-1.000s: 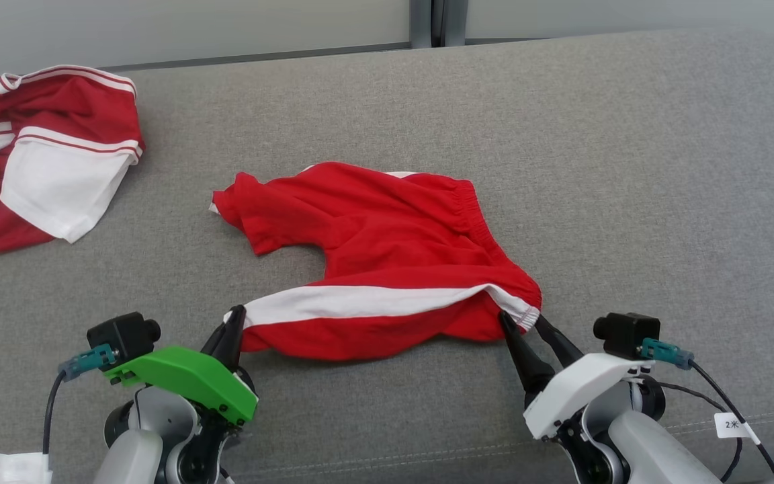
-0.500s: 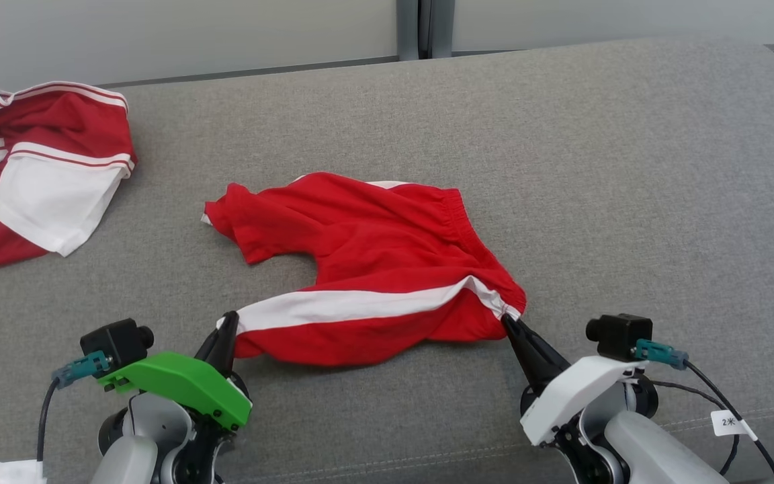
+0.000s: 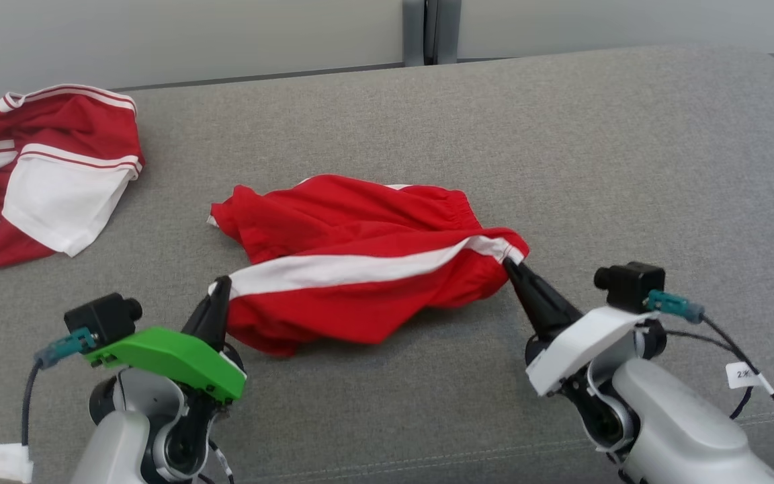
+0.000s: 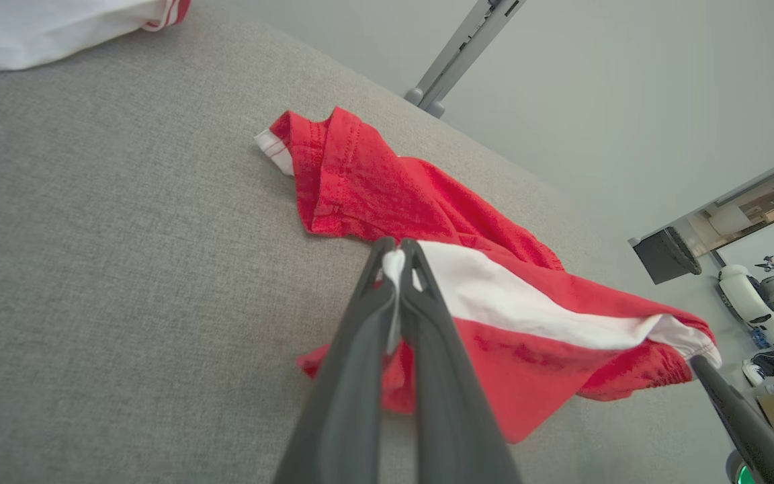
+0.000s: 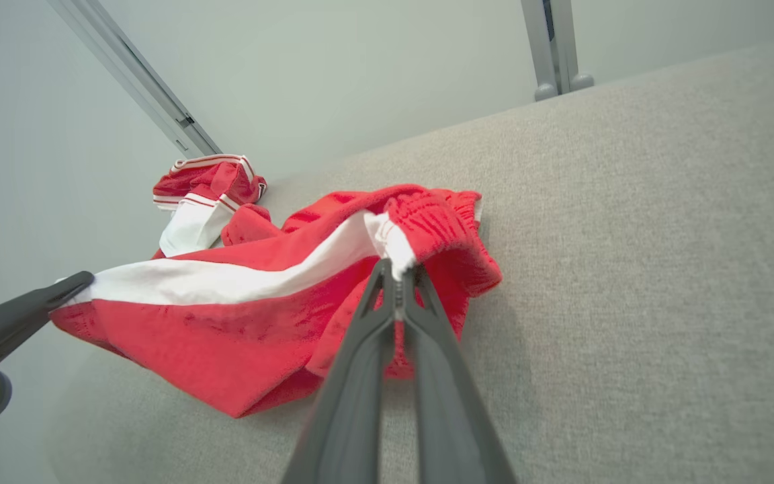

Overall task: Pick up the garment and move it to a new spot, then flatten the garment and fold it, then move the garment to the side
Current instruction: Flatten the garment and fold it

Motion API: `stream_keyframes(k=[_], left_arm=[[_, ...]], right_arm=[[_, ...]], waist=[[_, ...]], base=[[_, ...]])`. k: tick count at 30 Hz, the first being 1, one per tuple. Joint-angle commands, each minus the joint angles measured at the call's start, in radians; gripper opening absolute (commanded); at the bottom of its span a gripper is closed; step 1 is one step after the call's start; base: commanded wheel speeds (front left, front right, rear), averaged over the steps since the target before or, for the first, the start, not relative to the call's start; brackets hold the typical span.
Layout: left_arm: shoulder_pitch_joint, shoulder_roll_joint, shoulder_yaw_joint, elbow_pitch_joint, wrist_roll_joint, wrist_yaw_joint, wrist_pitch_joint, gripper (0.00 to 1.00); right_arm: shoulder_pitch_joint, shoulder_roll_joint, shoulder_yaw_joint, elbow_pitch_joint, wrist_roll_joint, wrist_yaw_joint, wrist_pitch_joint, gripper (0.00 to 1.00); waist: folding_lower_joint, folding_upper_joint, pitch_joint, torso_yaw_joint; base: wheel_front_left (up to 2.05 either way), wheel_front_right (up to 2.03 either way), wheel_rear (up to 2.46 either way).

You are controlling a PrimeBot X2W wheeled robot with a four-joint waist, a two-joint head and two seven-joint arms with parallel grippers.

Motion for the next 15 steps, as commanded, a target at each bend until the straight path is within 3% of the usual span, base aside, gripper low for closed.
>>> stream_keyframes(k=[1, 8, 15], left_arm=[[-0.037, 0.010, 0.010, -0.020, 0.009, -0.006, -0.010, 0.00], [-0.165, 0.025, 0.047, -0.104, -0.012, -0.012, -0.006, 0.00], [-0.347, 0.039, 0.059, -0.204, -0.019, 0.022, 0.062, 0.00]], right_arm=[[-0.033, -0.024, -0.013, -0.029, -0.012, 0.000, -0.009, 0.00], [-0.133, -0.105, -0.060, -0.154, -0.015, 0.000, -0.009, 0.00], [-0.252, -0.210, -0.114, -0.314, -0.030, 0.000, 0.039, 0.00]], waist=[[0.0000, 0.0000, -0.003, -0.006], [0.0000, 0.0000, -0.025, -0.035], [0.0000, 0.0000, -0.055, -0.066]], base=[[0.00, 0.00, 0.00], [0.00, 0.00, 0.00], [0.00, 0.00, 0.00]])
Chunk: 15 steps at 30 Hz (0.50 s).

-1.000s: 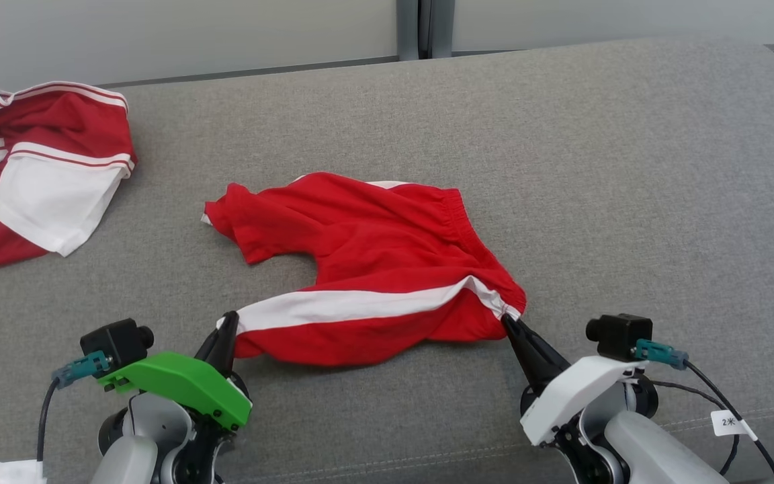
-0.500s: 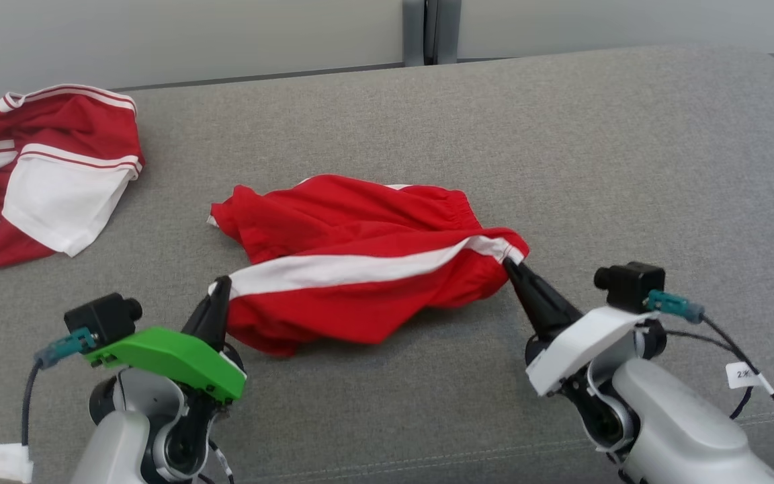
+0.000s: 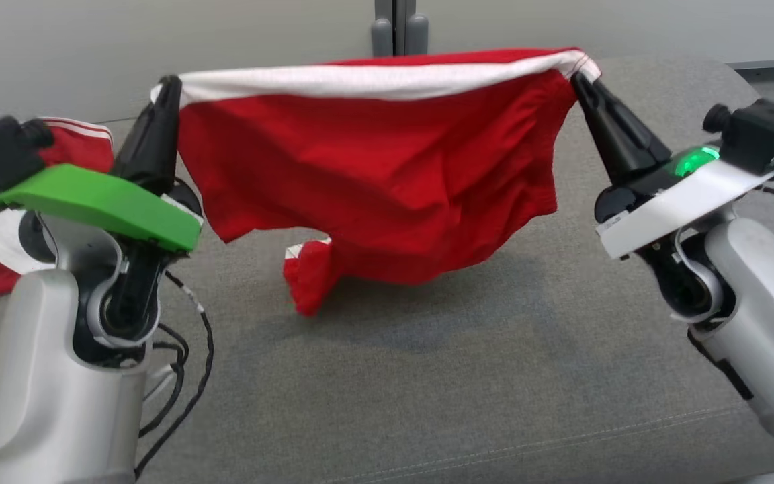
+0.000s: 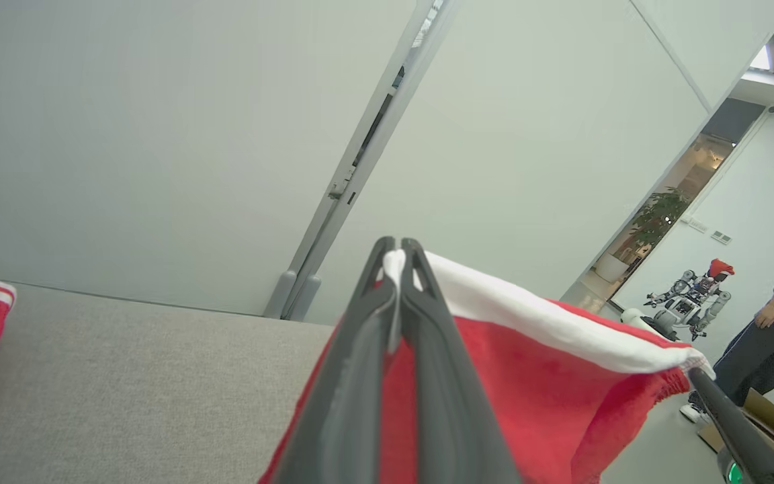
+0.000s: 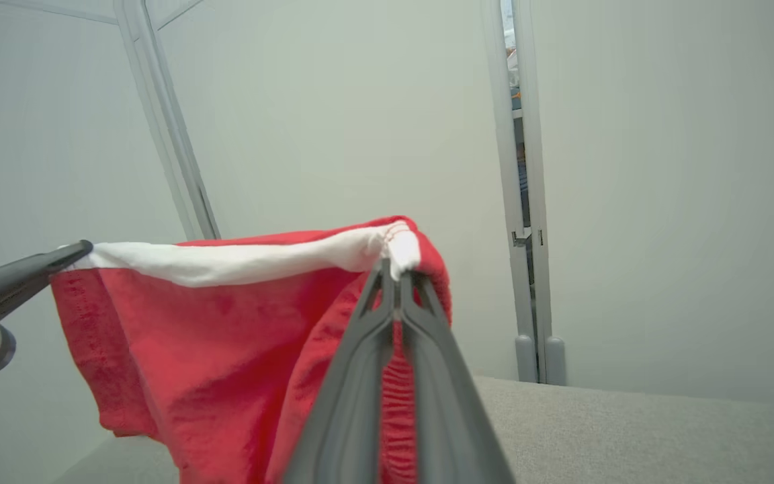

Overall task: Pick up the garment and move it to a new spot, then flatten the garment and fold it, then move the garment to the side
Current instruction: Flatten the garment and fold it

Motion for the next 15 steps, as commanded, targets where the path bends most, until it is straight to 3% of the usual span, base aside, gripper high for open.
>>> stream_keyframes(k=[1, 8, 15], left_arm=[[-0.052, 0.008, 0.000, -0.020, 0.001, 0.014, 0.021, 0.00], [-0.195, 0.013, 0.001, 0.020, -0.011, 0.056, 0.099, 0.00], [-0.458, 0.014, -0.003, 0.203, 0.052, 0.081, 0.083, 0.00]], right_arm=[[-0.027, -0.019, -0.017, -0.038, -0.006, 0.000, 0.027, 0.00], [-0.131, -0.030, -0.037, -0.083, -0.025, 0.000, 0.140, 0.00], [-0.416, 0.022, 0.018, 0.067, -0.054, 0.000, 0.221, 0.00]], waist=[[0.0000, -0.0001, -0.011, -0.014], [0.0000, -0.0001, 0.023, -0.036], [0.0000, -0.0001, 0.178, -0.036]], base=[[0.00, 0.00, 0.00], [0.00, 0.00, 0.00], [0.00, 0.00, 0.00]])
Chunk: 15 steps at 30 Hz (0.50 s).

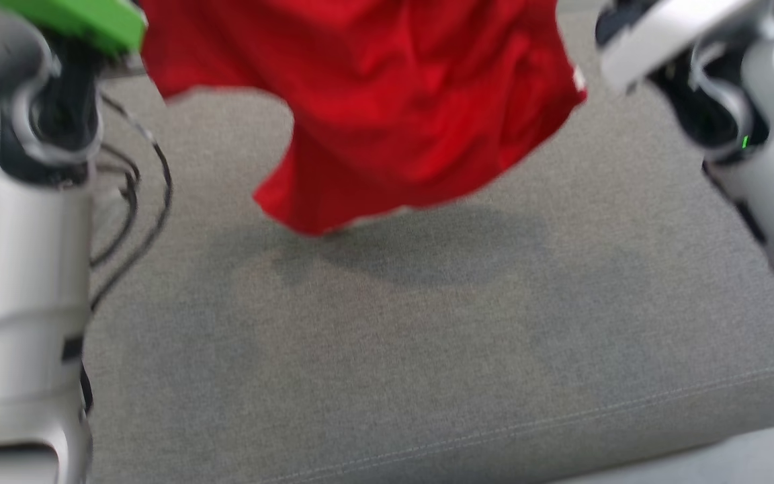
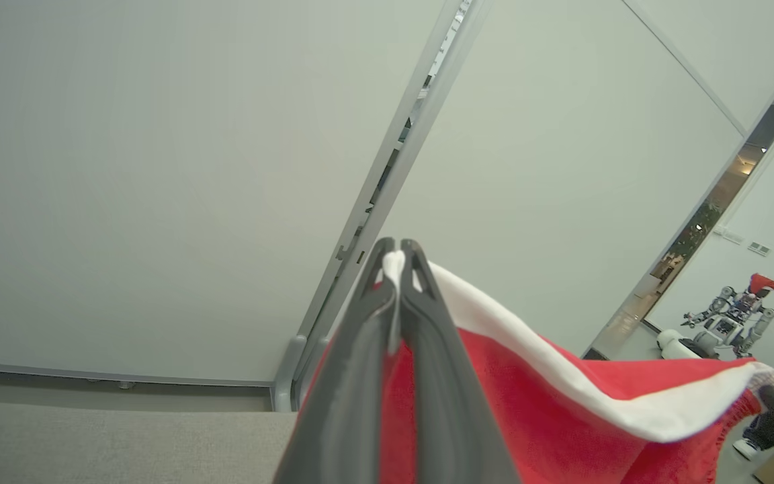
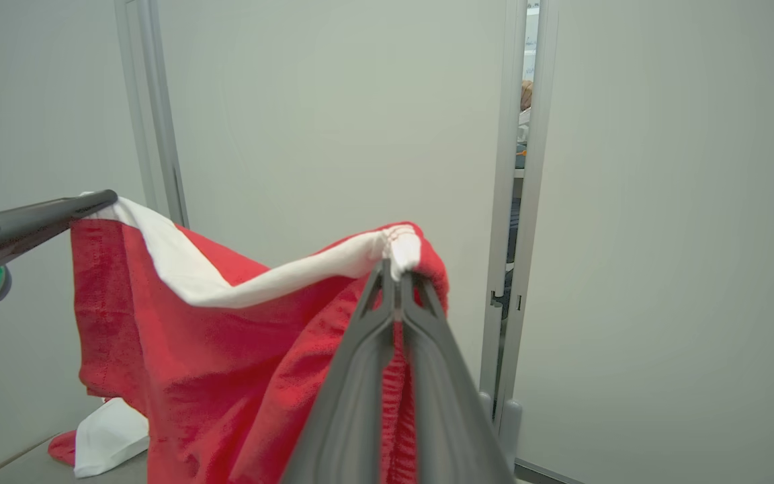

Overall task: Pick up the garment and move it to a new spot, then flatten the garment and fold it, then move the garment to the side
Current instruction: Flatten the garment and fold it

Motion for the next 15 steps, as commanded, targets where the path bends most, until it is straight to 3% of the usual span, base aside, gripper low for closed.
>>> stream_keyframes(k=[1, 8, 12, 15], left_arm=[[-0.063, 0.002, 0.005, 0.028, 0.020, 0.003, -0.026, 0.00], [-0.365, -0.054, 0.017, 0.201, 0.085, -0.048, -0.245, 0.00], [-0.423, -0.100, 0.016, 0.276, 0.075, -0.100, -0.356, 0.00], [-0.371, -0.120, -0.013, 0.317, 0.070, -0.155, -0.400, 0.00]], right_arm=[[-0.064, 0.010, 0.001, 0.033, -0.017, 0.000, -0.007, 0.00], [-0.393, 0.071, -0.009, 0.274, -0.120, 0.000, -0.158, 0.00], [-0.462, 0.073, 0.013, 0.373, -0.173, 0.000, -0.233, 0.00], [-0.415, 0.073, 0.052, 0.418, -0.151, 0.000, -0.249, 0.00]], waist=[[0.0000, -0.0001, 0.113, 0.005], [0.0000, -0.0001, 0.272, 0.048], [0.0000, -0.0001, 0.340, 0.087], [0.0000, -0.0001, 0.372, 0.104]], base=[[0.00, 0.00, 0.00], [0.00, 0.00, 0.00], [0.00, 0.00, 0.00], [0.00, 0.00, 0.00]])
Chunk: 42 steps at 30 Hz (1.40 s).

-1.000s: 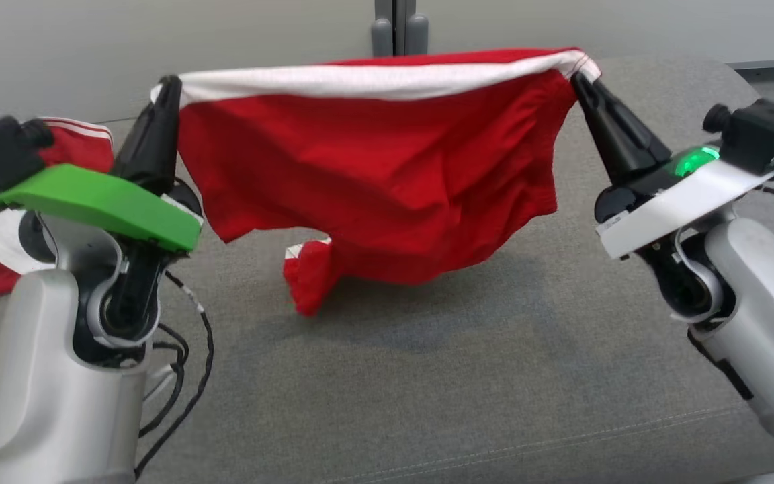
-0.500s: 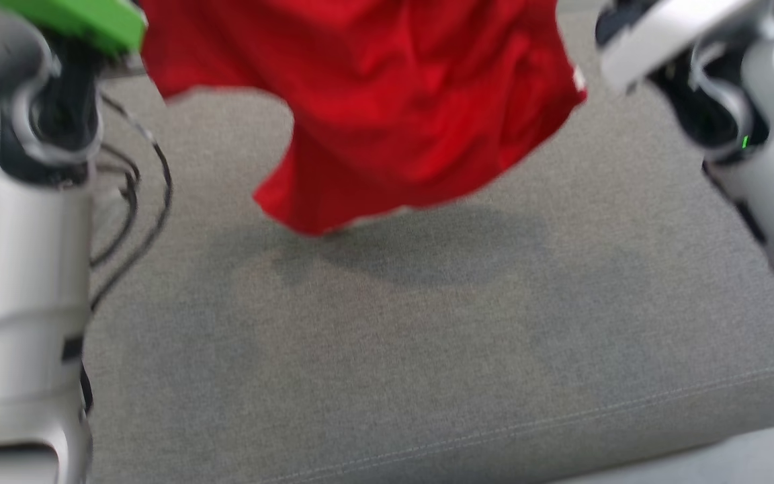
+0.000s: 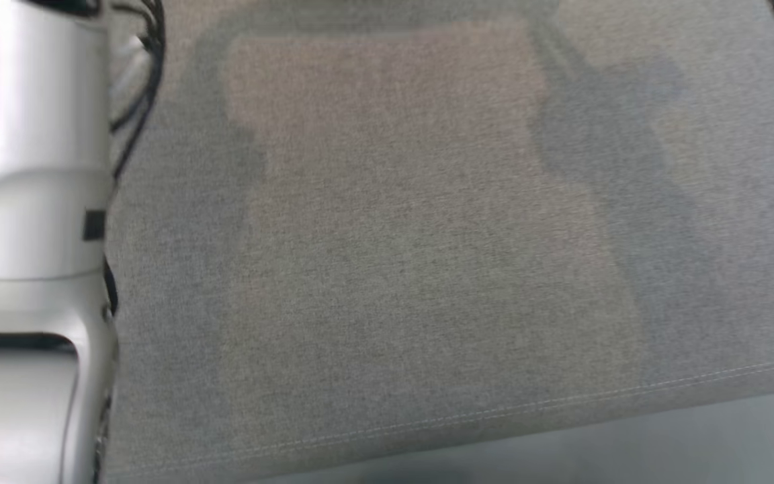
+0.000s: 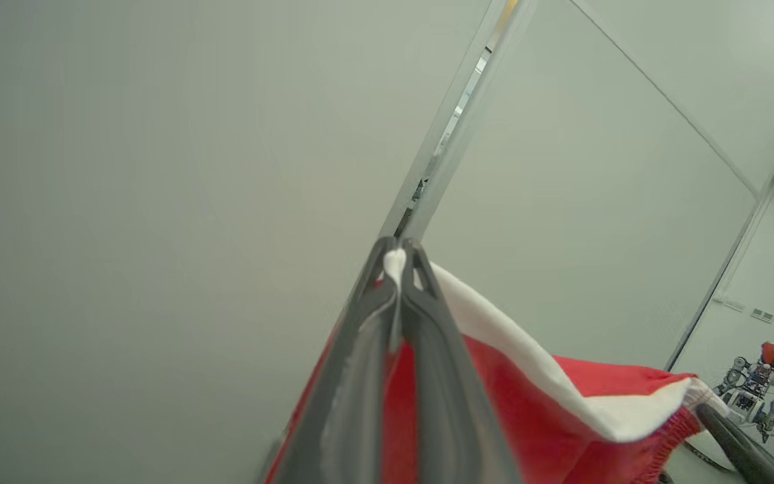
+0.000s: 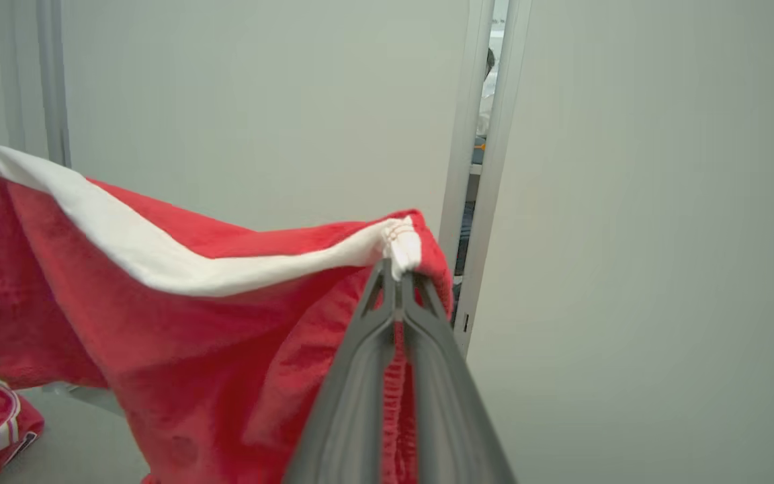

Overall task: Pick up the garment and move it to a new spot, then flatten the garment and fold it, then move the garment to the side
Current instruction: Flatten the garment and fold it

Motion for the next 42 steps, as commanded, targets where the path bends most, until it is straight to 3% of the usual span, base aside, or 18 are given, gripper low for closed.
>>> stream_keyframes(k=[1, 5, 9, 20, 28, 35, 42], left_arm=[[0.049, -0.008, -0.010, 0.012, -0.008, -0.020, -0.020, 0.00], [0.177, -0.022, -0.045, 0.022, -0.030, -0.066, -0.054, 0.00], [0.331, -0.025, -0.071, -0.023, -0.048, -0.084, -0.080, 0.00], [0.745, 0.037, -0.118, -0.237, -0.036, -0.099, -0.122, 0.00], [0.988, 0.086, -0.139, -0.307, -0.014, -0.101, -0.139, 0.00], [1.254, 0.073, -0.110, -0.367, -0.004, -0.104, -0.145, 0.00], [1.388, 0.059, -0.091, -0.413, 0.031, -0.107, -0.146, 0.00]], right_arm=[[0.052, -0.004, 0.030, 0.012, 0.014, 0.000, -0.006, 0.00], [0.171, -0.040, 0.122, -0.019, 0.086, 0.000, -0.012, 0.00], [0.314, -0.090, 0.160, -0.133, 0.154, 0.000, -0.012, 0.00], [0.726, -0.194, 0.070, -0.432, 0.160, 0.000, -0.012, 0.00], [1.014, -0.200, 0.000, -0.548, 0.096, 0.000, -0.012, 0.00], [1.288, -0.160, -0.085, -0.590, 0.028, 0.000, -0.013, 0.00], [1.441, -0.175, -0.064, -0.635, 0.008, 0.000, -0.007, 0.00]], waist=[[-0.0002, 0.0000, 0.097, 0.063], [-0.0002, 0.0000, 0.100, 0.075], [-0.0002, 0.0000, 0.088, 0.073], [-0.0002, 0.0000, -0.021, 0.064], [-0.0002, 0.0000, -0.122, 0.059], [-0.0002, 0.0000, -0.234, 0.065], [-0.0002, 0.0000, -0.286, 0.077]], base=[[0.00, 0.00, 0.00], [0.00, 0.00, 0.00], [0.00, 0.00, 0.00], [0.00, 0.00, 0.00], [0.00, 0.00, 0.00], [0.00, 0.00, 0.00], [0.00, 0.00, 0.00]])
